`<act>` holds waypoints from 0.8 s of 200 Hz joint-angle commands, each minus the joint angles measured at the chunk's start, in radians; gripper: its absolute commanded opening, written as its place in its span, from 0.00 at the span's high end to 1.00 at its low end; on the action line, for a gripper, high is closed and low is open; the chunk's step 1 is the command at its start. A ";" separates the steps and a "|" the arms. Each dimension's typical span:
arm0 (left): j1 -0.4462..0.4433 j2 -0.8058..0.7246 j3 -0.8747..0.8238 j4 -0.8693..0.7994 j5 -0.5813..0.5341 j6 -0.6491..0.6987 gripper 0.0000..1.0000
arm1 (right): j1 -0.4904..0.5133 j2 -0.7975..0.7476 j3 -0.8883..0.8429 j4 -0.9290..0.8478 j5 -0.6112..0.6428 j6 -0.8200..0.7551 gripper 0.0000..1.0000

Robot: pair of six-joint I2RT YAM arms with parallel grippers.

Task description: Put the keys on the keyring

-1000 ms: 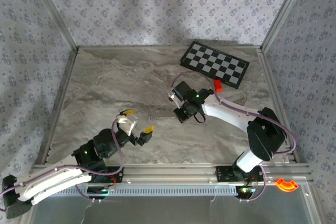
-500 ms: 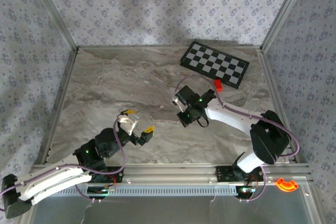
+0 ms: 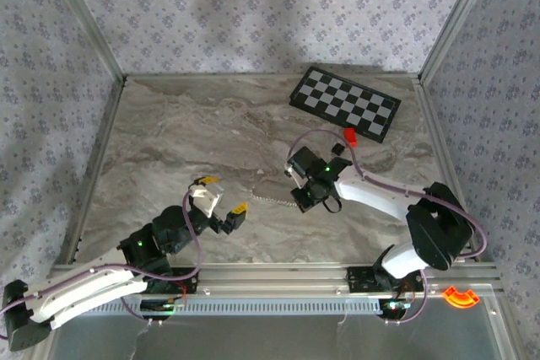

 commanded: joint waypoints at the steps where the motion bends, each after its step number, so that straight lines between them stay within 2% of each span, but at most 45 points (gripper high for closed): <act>1: 0.005 -0.014 0.018 0.048 0.019 0.026 0.00 | 0.005 -0.031 -0.026 -0.020 0.007 0.034 1.00; 84: 0.005 -0.029 0.009 0.059 0.046 0.030 0.00 | 0.013 -0.122 -0.151 -0.021 -0.030 0.088 1.00; 160: 0.006 -0.047 -0.028 0.132 0.043 0.015 0.00 | 0.046 -0.123 -0.171 -0.002 -0.019 0.148 1.00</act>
